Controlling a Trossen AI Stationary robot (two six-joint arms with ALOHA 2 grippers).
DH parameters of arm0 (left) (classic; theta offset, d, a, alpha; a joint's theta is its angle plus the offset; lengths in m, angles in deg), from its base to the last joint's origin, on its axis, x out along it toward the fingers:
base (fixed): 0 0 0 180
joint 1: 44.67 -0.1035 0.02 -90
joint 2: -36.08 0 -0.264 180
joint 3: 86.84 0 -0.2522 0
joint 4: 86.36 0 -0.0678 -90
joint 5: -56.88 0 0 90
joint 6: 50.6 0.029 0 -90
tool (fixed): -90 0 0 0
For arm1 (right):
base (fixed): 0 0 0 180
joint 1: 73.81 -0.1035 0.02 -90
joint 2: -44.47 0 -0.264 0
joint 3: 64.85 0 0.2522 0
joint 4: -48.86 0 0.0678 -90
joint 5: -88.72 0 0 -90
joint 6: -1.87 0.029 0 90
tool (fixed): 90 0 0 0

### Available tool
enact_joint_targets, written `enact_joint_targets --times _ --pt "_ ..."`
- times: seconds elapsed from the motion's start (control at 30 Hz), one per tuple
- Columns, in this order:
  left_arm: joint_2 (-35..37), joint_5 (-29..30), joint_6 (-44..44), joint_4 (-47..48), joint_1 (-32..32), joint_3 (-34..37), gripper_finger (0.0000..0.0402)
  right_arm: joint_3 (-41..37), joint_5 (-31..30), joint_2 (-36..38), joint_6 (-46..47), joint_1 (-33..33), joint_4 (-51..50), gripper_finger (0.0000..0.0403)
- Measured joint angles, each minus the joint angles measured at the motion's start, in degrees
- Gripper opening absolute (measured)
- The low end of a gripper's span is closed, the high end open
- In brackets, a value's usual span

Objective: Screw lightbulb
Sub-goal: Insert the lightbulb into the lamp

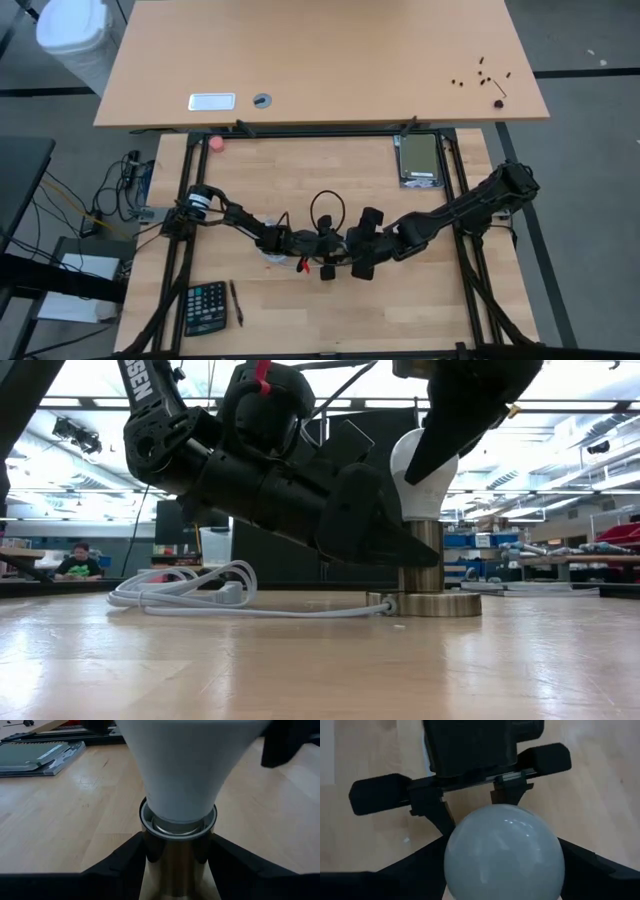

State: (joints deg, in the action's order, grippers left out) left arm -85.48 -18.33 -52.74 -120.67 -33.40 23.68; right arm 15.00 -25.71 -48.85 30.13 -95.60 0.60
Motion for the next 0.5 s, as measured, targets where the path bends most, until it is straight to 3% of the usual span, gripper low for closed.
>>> enact_joint_targets --times 0.27,0.5 --pt "0.0 0.09 -0.54 0.0 -0.02 0.0 0.0198 0.0 2.39 0.0 10.39 1.51 0.47 0.0304" --pt "0.0 0.04 -0.74 0.01 0.0 0.02 0.0198 0.0 2.09 0.0 7.96 1.59 2.69 0.0305"
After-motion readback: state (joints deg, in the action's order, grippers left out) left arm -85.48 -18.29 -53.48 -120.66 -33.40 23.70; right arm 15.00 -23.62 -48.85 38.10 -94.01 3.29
